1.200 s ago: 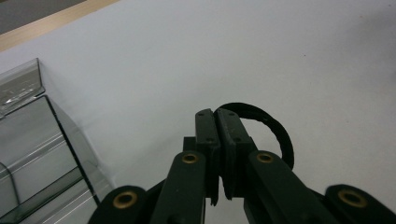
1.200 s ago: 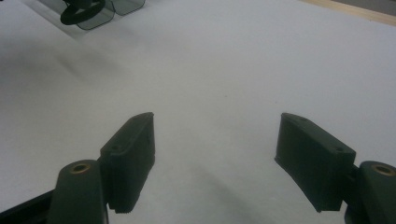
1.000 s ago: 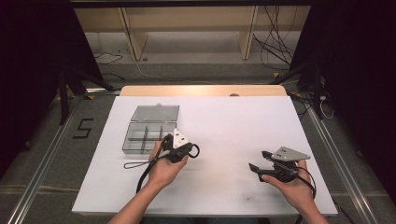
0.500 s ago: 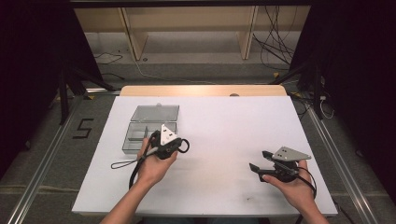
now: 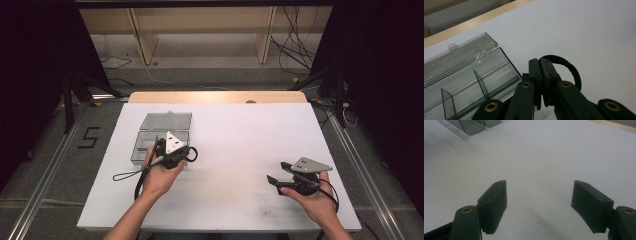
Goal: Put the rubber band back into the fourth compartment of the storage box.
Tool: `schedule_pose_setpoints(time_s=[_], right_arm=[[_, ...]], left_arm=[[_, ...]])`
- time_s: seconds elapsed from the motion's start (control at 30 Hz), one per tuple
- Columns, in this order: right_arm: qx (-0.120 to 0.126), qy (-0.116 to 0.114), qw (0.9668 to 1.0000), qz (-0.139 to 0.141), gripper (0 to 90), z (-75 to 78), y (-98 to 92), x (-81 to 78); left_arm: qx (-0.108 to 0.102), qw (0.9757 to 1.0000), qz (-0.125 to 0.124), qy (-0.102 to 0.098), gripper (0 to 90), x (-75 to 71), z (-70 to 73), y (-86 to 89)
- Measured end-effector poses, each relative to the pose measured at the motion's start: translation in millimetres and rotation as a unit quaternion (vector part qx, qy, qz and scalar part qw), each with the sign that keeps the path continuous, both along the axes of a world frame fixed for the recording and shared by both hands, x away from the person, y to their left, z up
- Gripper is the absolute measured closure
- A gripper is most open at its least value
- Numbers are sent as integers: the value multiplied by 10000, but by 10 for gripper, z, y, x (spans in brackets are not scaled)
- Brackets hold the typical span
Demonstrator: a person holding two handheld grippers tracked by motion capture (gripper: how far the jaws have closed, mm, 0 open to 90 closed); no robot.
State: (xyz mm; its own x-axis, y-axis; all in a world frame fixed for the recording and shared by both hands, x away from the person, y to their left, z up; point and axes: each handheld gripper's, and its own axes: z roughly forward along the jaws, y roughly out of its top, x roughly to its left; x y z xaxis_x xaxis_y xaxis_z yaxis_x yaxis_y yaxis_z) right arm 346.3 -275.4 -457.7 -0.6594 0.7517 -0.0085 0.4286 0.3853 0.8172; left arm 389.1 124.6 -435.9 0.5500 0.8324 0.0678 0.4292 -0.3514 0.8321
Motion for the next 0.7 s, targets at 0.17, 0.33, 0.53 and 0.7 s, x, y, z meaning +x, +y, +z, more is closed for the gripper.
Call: schedule_pose_setpoints(time_s=[0.17,0.33,0.53,0.7], right_arm=[[-1,7,10000,4,294,1,1,0],[-7,9,10000,5,294,-2,0,0],[-6,25,10000,7,295,-2,2,2],[-16,24,10000,6,293,-5,-1,5]], left_arm=[[-5,10000,81,-27,872,13,16,86],[-8,9999,167,-33,872,18,38,169],[-12,9996,271,-35,872,35,47,280],[13,9992,395,-53,872,43,61,376]])
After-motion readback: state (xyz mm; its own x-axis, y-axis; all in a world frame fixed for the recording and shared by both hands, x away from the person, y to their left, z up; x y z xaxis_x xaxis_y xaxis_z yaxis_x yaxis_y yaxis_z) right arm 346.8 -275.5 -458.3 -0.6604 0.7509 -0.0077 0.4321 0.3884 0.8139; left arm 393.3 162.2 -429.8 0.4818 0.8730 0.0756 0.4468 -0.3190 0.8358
